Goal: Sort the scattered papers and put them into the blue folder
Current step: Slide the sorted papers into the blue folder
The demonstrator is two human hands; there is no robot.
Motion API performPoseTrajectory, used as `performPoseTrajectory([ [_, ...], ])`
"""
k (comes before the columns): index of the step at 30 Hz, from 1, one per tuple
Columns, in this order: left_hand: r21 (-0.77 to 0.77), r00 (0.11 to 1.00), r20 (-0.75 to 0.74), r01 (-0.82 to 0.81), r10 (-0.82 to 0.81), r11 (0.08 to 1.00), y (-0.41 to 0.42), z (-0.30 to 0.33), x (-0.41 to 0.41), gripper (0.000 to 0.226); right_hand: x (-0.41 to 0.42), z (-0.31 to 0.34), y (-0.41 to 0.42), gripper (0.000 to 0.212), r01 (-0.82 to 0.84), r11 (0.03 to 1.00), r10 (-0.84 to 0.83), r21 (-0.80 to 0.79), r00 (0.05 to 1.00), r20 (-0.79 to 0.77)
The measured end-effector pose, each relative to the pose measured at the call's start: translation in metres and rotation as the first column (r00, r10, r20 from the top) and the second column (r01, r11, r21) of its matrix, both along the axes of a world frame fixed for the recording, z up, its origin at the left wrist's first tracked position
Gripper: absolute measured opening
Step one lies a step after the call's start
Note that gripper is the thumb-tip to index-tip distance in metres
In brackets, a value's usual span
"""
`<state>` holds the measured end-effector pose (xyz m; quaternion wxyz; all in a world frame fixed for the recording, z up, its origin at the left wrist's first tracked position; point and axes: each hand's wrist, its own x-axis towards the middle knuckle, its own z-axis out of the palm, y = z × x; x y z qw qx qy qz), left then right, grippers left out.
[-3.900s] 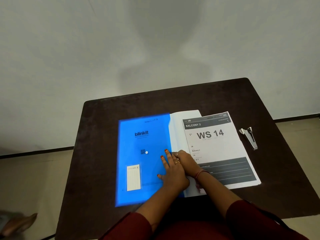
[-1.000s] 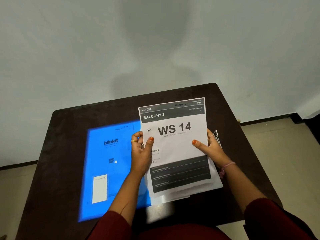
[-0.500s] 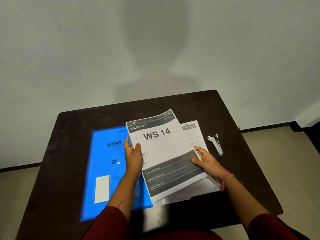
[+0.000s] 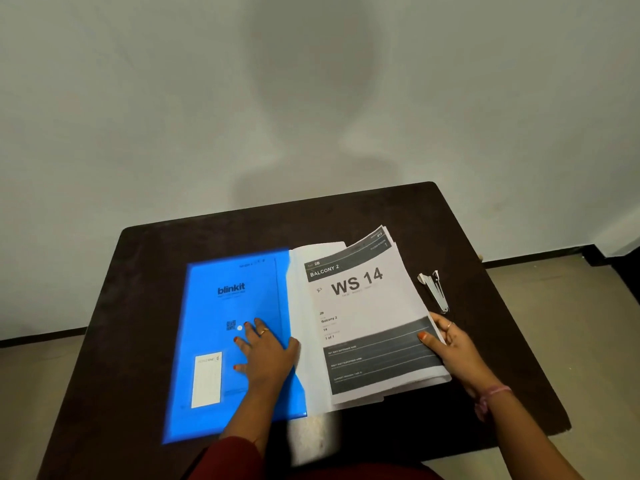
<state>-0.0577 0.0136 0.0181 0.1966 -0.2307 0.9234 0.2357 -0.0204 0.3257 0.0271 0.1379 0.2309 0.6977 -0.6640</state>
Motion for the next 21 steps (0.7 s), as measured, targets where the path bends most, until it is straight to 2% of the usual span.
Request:
performPoseTrajectory([
  [6, 0.137, 0.974, -0.227, 0.033, -0.001, 0.990, 0.008, 0.008, -0.001, 0.041, -0.006, 0.000, -0.004, 0.048, -0.072, 0.997, 0.073, -0.041, 0.997, 0.023],
  [8, 0.155, 0.965, -0.261, 0.060, -0.018, 0.986, 0.010, 0.011, 0.000, 0.031, -0.008, 0.000, -0.007, 0.045, -0.094, 0.994, 0.095, -0.061, 0.995, 0.021],
  [11, 0.114, 0.977, -0.173, 0.143, -0.122, 0.983, 0.012, 0.012, 0.001, 0.034, -0.011, 0.001, -0.016, 0.041, -0.125, 0.989, 0.127, -0.082, 0.992, 0.022],
  [14, -0.057, 0.953, -0.046, 0.297, -0.300, 0.953, 0.013, 0.010, 0.000, 0.046, -0.014, -0.001, -0.022, 0.041, -0.146, 0.987, 0.146, -0.071, 0.989, -0.001],
  [17, -0.113, 0.939, 0.028, 0.343, -0.342, 0.933, 0.016, 0.012, 0.000, 0.056, -0.017, -0.002, -0.017, 0.045, -0.140, 0.989, 0.140, -0.041, 0.990, -0.014],
  [21, -0.213, 0.930, 0.028, 0.363, -0.366, 0.907, 0.020, 0.014, 0.002, 0.056, -0.016, -0.001, -0.003, 0.045, -0.108, 0.993, 0.108, -0.045, 0.994, -0.003],
])
